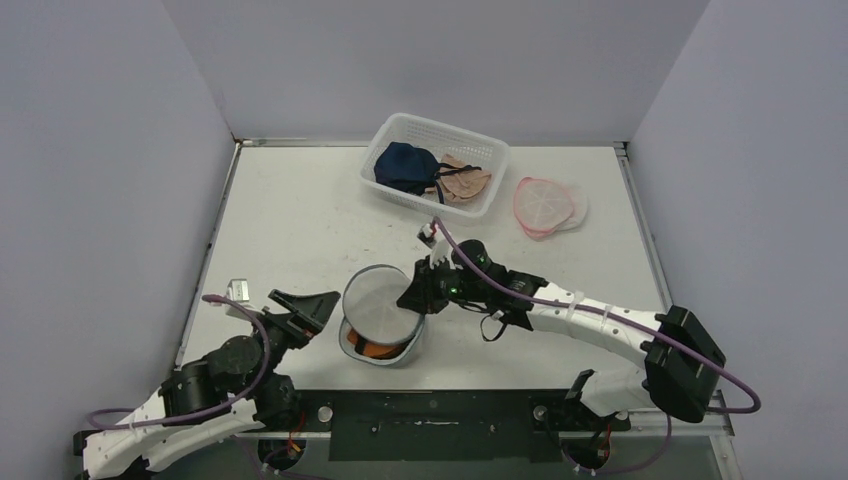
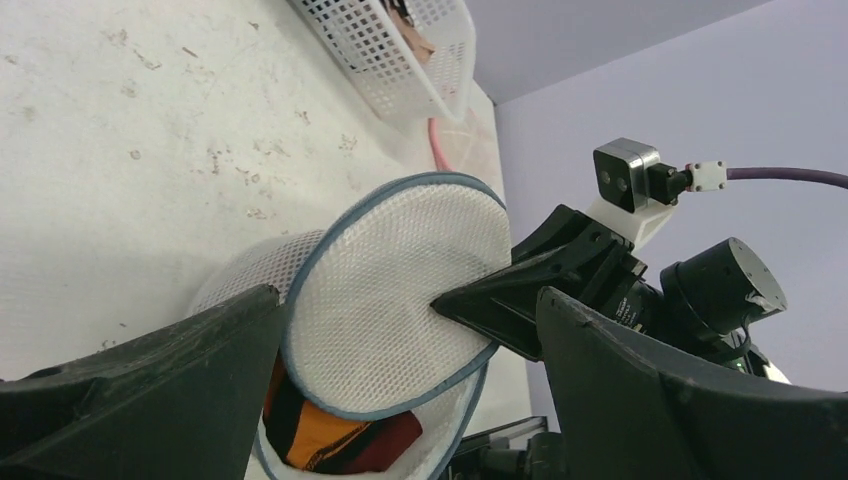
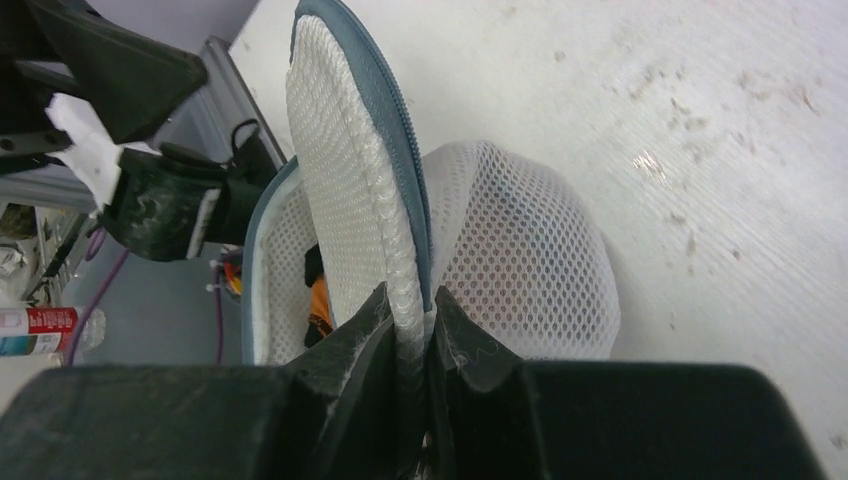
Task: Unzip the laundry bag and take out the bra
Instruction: Unzip the laundry bag at the center of the board.
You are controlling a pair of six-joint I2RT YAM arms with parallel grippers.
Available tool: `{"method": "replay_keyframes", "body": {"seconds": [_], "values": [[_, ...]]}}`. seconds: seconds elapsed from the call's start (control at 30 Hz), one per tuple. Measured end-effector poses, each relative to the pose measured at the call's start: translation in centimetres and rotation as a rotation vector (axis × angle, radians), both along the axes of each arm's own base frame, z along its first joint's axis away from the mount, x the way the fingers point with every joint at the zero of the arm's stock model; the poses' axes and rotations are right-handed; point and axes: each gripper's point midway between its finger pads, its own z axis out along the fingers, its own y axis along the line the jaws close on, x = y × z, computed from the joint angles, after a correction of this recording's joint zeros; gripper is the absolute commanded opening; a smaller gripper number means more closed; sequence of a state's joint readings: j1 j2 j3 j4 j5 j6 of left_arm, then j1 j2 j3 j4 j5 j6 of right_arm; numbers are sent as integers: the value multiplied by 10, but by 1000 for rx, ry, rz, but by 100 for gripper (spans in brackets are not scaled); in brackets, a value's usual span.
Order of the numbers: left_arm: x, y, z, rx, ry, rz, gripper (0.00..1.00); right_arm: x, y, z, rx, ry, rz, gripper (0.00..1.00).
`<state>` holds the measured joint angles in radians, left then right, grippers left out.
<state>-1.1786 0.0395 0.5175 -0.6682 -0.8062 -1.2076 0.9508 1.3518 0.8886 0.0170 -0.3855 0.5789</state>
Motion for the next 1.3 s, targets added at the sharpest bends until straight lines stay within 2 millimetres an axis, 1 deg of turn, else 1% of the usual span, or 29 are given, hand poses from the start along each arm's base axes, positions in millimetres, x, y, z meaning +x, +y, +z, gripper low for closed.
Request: {"method": "replay_keyframes", "body": {"seconds": [0.17,0.27,0.43,0.53,0.63,0.67,0.7,0.83,0.9,1.0,1.1,1.17,1.23,1.3], "values": [[1,-10,-19,93,18,-30,96,-4,-42,-41,-54,36,-24,5],[0,-23,-38,133,25,-68,96,-8,-57,-55,-71,39,-31,5],[-5,-52,-88,234,71,-176,97,-13,-79,-73,-82,56,-51,5],[-10,-65,-107,295,106,-239,99,-14,-86,-74,-76,55,-66,7],[-13,-74,-111,316,115,-280,100,-14,-89,-65,-56,34,-71,9],[-13,-76,-111,322,115,-291,96,-14,-89,-62,-51,26,-71,9],[-14,-78,-111,324,113,-301,95,-15,-90,-60,-50,22,-70,9],[-16,-88,-103,315,102,-338,93,-18,-97,-60,-71,13,-75,6],[-16,-94,-99,322,106,-353,89,-19,-100,-60,-81,12,-81,5],[-16,-102,-98,352,134,-375,81,-22,-103,-57,-84,5,-85,5],[-17,-109,-102,379,167,-395,68,-25,-103,-52,-77,-8,-83,5],[-18,-111,-109,397,189,-406,61,-26,-102,-49,-75,-15,-81,5],[-19,-112,-113,403,204,-409,50,-27,-101,-45,-72,-25,-81,5],[-19,-112,-114,396,214,-410,45,-28,-100,-41,-70,-34,-82,5]]}}
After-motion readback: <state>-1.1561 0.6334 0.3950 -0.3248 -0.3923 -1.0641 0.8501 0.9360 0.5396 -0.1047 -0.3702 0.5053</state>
